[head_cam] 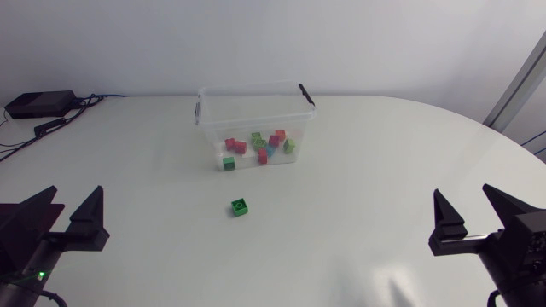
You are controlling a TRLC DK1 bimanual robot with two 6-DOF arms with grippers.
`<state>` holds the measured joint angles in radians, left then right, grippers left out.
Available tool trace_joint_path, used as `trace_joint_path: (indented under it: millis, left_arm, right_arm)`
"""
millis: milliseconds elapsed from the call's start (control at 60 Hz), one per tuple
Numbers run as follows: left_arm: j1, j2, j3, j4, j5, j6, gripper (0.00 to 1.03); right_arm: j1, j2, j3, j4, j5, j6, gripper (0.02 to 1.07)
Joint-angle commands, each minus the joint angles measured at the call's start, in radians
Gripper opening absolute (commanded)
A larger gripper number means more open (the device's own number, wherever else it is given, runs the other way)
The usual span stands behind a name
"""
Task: Place the duplo bricks in the container
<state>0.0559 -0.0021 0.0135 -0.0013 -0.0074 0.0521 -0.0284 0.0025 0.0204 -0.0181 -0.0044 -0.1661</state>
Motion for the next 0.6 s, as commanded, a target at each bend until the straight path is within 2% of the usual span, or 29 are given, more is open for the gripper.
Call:
trace_joint_path:
  millis: [0,133,317,583]
  left_arm:
    - [0.001,-0.013,-0.014,0.001,0.001,-0.003,0.98]
    - [0.004,-0.013,-0.014,0.001,0.001,0.066,0.98]
    - [0.005,-0.013,-0.015,0.018,0.001,0.086,0.98]
    - [-0.008,0.005,0.019,-0.045,0.000,0.134,0.98]
  right_arm:
    - [-0.008,-0.007,-0.020,0.014,-0.008,-0.021,1.02]
    - [-0.007,-0.007,-0.020,0.014,-0.008,-0.021,1.02]
    - [-0.007,-0.007,-0.020,0.014,-0.008,-0.019,1.02]
    - [-0.007,-0.007,-0.020,0.012,-0.008,-0.021,1.02]
